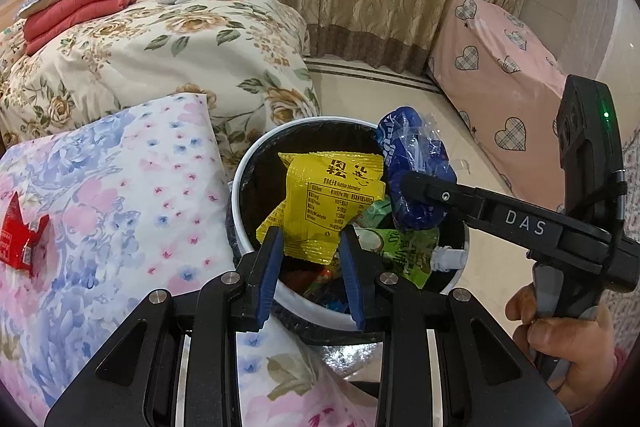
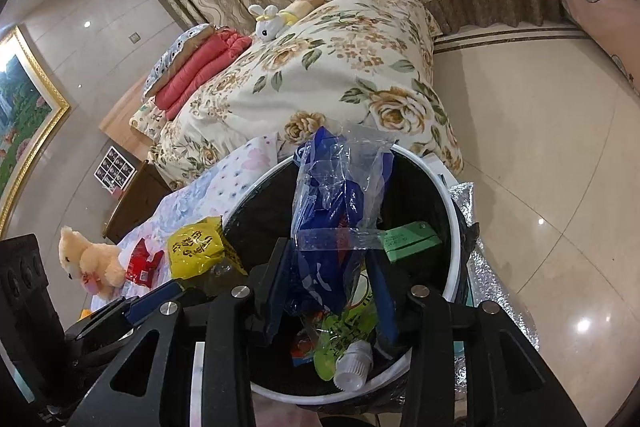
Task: Collect trash
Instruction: 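Open both tools to drop the yellow wrapper and blue bag into the bin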
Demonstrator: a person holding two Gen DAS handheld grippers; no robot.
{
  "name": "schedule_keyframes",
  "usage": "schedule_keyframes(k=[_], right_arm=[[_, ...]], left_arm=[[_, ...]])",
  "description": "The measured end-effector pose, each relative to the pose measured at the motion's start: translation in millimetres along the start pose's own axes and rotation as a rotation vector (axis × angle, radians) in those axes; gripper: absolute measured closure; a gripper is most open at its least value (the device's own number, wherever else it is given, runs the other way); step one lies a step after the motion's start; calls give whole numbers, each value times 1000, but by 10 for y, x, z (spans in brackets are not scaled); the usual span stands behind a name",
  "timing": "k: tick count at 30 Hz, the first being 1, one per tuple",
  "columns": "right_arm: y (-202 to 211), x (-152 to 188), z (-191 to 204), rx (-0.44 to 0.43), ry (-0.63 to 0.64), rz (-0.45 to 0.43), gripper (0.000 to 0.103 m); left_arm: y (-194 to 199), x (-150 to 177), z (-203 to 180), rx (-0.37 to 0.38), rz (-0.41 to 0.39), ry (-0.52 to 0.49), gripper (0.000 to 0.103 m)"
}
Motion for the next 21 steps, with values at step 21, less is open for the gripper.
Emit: schedule_keyframes(k=[21], right_arm=[[195, 126, 106, -22, -24, -44, 22]], left_arm=[[256, 347, 355, -17, 3, 100, 54]])
Point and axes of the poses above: each gripper's, at about its wrist camera, not at the fingertips, and y roughly against the way its jaws point, z to its left, x to its underside, the point moved 4 cm from there along -y, roughly the way its jaws point, and after that the axes turned 5 degrees about y, right-handed, at the moved point
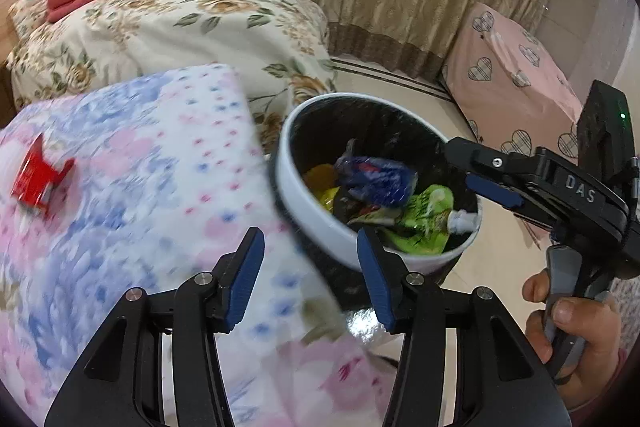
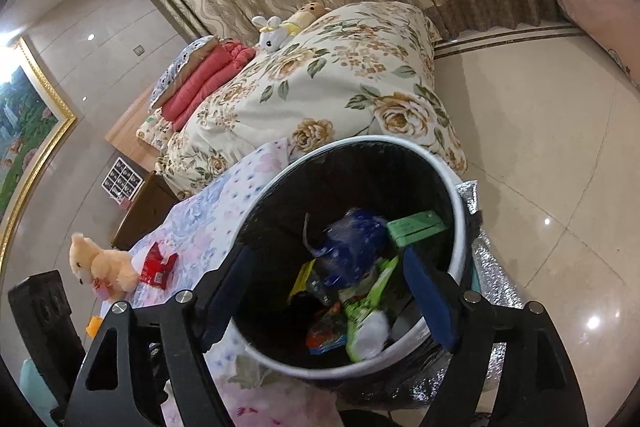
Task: Collect trash
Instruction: 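Open both tools to drop the yellow wrapper and blue bag into the bin, then move both tools back over the bed toward the white foam net and red wrapper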
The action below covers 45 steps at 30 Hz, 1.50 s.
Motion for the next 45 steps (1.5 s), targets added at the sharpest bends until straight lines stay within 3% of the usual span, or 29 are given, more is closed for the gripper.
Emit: schedule_keyframes(k=[13, 23, 45], right_arm=[[-31, 247, 561, -46, 82, 0, 15], [-133, 490, 955, -85, 139, 49, 7], [-672, 890, 1765, -186, 198, 174, 1]], left_arm=[[321, 352, 760, -65, -13, 150, 54], [534, 527, 1239, -113, -34, 237, 51], [838, 714, 2191, -221, -77, 407, 45]])
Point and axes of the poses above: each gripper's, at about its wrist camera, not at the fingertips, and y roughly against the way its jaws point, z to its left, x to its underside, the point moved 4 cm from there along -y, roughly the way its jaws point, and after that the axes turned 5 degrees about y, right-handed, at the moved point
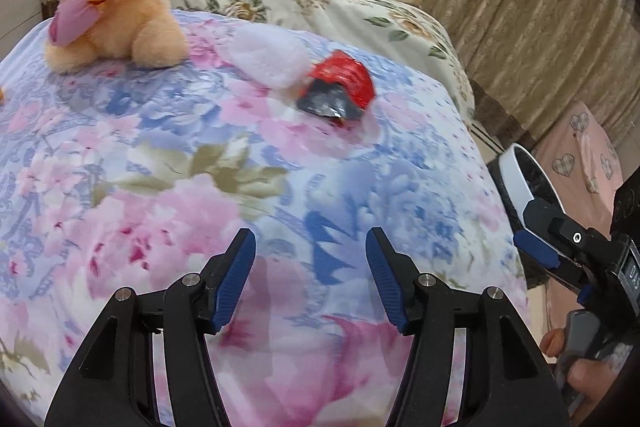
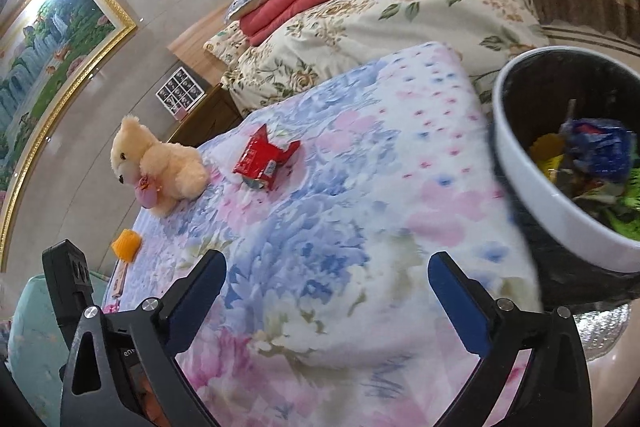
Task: Collect trash
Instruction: 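Move both tools back over the bed toward the white foam net and red wrapper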
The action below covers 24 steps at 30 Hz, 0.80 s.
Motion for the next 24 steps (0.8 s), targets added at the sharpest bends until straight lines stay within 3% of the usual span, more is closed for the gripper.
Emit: schedule_keyframes(k=[7, 24], right_arm=[[-229, -50, 126, -14, 11, 18, 1], [-825, -362, 193, -49, -29, 44, 2]], left_arm=[[-41, -144, 270, -36, -12, 36, 45], [-357, -704, 445, -49, -31, 56, 45]])
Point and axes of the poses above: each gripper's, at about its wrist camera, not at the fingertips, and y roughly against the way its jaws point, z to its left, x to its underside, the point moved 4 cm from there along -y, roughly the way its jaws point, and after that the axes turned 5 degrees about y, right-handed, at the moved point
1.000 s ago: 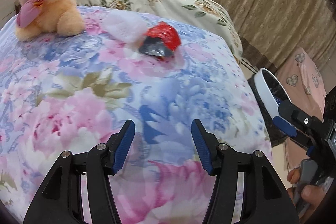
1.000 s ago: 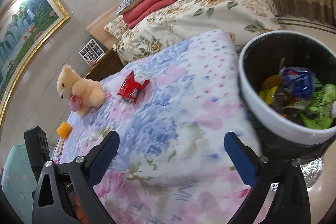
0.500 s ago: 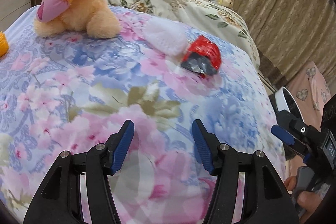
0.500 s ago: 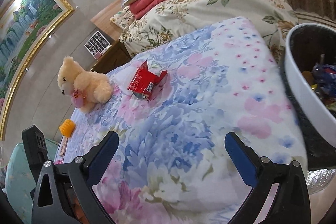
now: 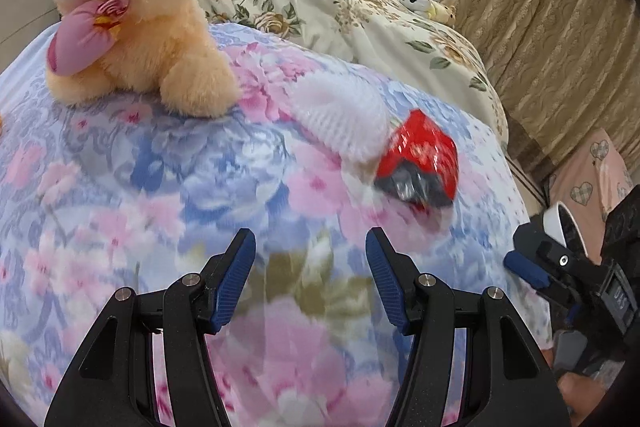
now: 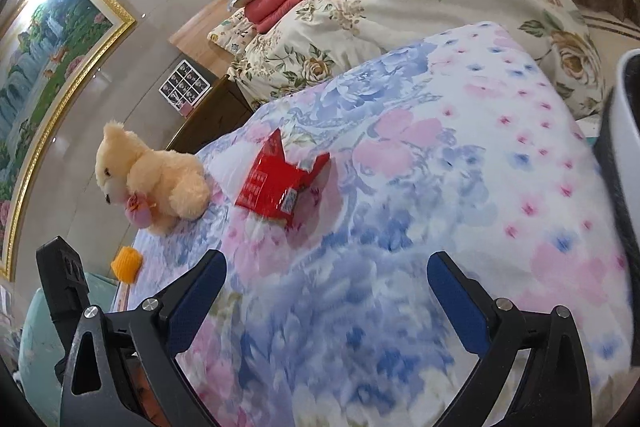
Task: Collect trash
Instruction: 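Move both tools back over the bed toward the white foam net and red wrapper, then grasp the white foam net with left tool while right tool grasps red wrapper, then carry the white foam net and red wrapper over the black bin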
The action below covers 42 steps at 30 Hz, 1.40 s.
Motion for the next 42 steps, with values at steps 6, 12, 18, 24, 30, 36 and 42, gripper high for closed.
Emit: schedule_keyframes(k=[6, 12, 18, 24, 30, 36, 42], right_arm=[[-238, -143, 23, -34, -28, 16, 11], [-405, -269, 43, -57, -41, 23, 25], [-542, -332, 41, -126, -80, 60, 49], [-634, -280, 160, -182, -50, 101, 85], [-414, -268, 25, -162, -52, 57, 91], [-178, -232, -126, -123, -50, 25, 91], [-39, -159, -209, -100, -60, 7, 91]], left_arm=[[-146, -268, -48, -2, -18, -17, 45], [-320, -457, -83, 9, -26, -33, 45], [-401, -536, -129, 49, -24, -47, 45], [-497, -508, -126, 45, -1, -49, 45], [-603, -547, -149, 44, 9, -42, 45], [-745, -605, -257, 40, 15, -56, 77], [-665, -547, -340, 51, 3, -88, 94]])
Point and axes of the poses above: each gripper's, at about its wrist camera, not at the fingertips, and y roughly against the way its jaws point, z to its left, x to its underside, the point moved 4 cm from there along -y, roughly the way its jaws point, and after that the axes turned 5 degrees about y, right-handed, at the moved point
